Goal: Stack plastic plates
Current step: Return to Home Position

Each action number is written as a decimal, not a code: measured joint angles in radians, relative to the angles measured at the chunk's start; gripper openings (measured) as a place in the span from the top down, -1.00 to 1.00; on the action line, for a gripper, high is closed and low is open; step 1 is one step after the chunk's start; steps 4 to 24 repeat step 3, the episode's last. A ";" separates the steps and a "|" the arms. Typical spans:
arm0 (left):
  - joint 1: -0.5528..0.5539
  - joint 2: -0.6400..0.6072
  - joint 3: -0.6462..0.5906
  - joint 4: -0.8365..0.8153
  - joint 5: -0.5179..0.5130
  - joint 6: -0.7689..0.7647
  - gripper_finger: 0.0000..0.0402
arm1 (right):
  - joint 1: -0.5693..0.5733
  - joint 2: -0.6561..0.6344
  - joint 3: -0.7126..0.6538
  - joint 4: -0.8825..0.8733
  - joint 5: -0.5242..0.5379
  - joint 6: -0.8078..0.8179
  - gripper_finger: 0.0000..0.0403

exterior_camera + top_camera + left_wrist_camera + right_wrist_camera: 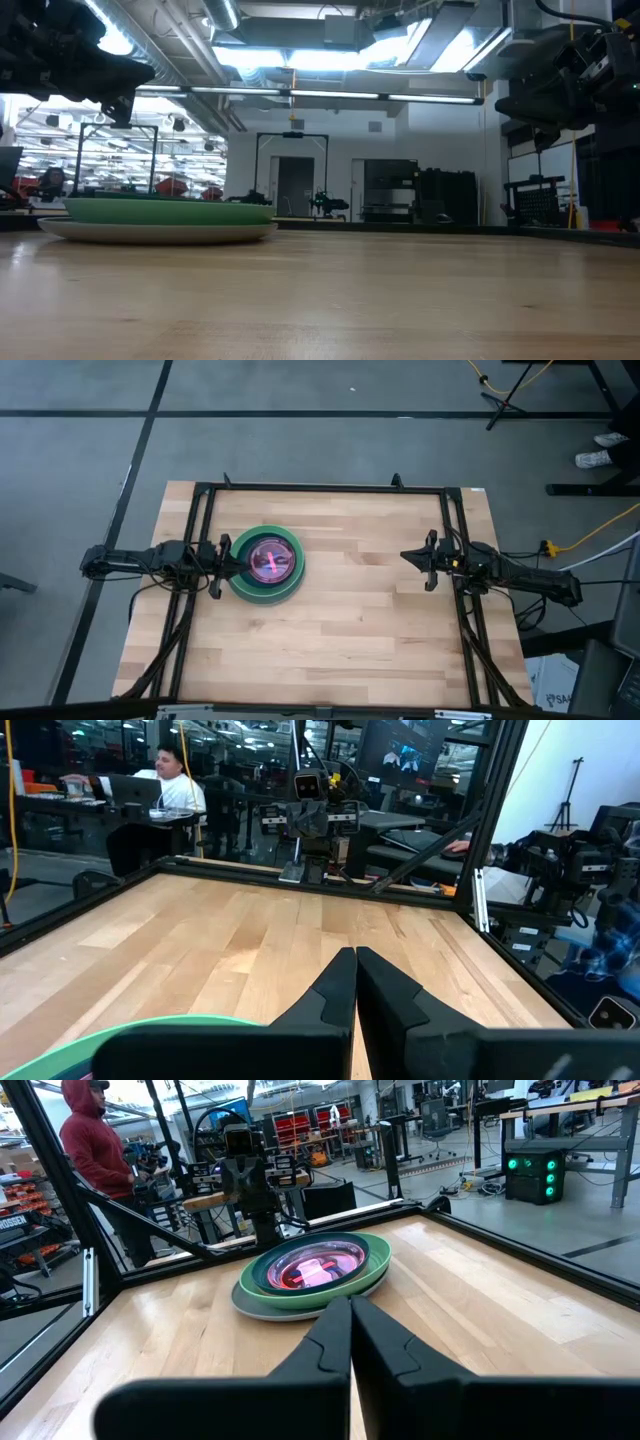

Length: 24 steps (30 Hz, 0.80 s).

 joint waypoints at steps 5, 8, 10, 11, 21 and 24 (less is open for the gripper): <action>0.000 0.000 0.000 0.000 0.000 0.000 0.97 | 0.000 0.000 0.000 0.000 0.000 0.000 1.00; 0.000 0.000 0.000 0.000 0.000 0.000 0.97 | 0.000 0.000 0.000 0.000 0.000 0.000 1.00; 0.000 0.000 0.000 0.000 0.000 0.000 0.97 | 0.000 0.000 0.000 0.000 0.000 0.000 1.00; 0.000 0.000 0.000 0.000 0.000 0.000 0.97 | 0.000 0.000 0.000 0.000 0.000 0.000 1.00; 0.000 0.000 0.000 0.000 0.000 0.000 0.97 | 0.000 0.000 0.000 0.000 0.000 0.000 1.00; 0.000 0.000 0.000 0.000 0.000 0.000 0.97 | 0.000 0.000 0.000 0.000 0.000 0.000 1.00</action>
